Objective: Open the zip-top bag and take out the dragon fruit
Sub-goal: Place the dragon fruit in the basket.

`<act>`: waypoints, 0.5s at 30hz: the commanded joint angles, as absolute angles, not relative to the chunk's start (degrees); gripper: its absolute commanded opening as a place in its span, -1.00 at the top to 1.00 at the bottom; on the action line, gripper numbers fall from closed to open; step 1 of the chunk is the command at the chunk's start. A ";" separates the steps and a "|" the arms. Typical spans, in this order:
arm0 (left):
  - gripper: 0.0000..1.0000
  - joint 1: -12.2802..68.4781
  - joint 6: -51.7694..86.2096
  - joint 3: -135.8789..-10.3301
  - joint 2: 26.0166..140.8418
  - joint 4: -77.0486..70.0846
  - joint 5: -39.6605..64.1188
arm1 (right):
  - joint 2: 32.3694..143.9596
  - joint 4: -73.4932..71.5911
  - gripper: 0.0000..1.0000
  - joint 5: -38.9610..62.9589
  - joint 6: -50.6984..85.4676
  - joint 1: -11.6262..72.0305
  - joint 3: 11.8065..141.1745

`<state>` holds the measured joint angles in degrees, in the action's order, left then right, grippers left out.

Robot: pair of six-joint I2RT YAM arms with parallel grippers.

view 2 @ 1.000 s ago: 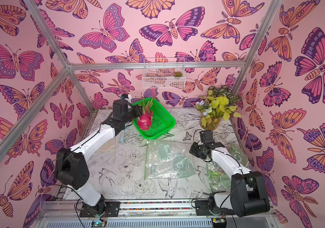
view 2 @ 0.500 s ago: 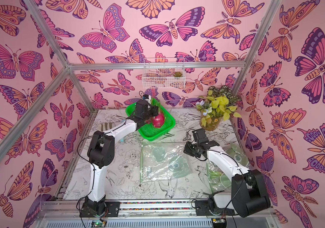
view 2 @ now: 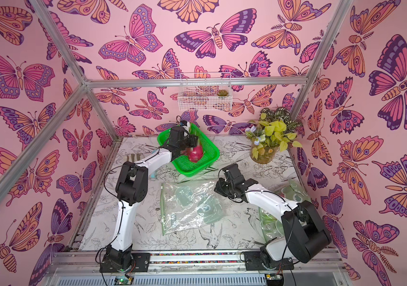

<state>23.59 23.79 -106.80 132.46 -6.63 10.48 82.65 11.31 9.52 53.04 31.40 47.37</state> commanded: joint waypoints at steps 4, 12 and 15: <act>0.03 23.20 20.50 -106.42 128.83 -4.51 12.93 | 86.03 4.53 1.00 4.29 59.62 37.02 48.80; -0.01 22.57 20.31 -96.26 113.56 -2.02 12.02 | 92.75 -0.75 1.00 1.93 63.11 42.39 52.29; -0.02 22.41 20.30 -90.43 106.10 -1.49 13.01 | 93.52 -3.30 1.00 -0.02 64.88 43.95 52.36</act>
<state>22.87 21.41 -93.80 112.73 -1.45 11.99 92.92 0.12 3.18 62.13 42.65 50.87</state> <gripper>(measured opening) 0.509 0.053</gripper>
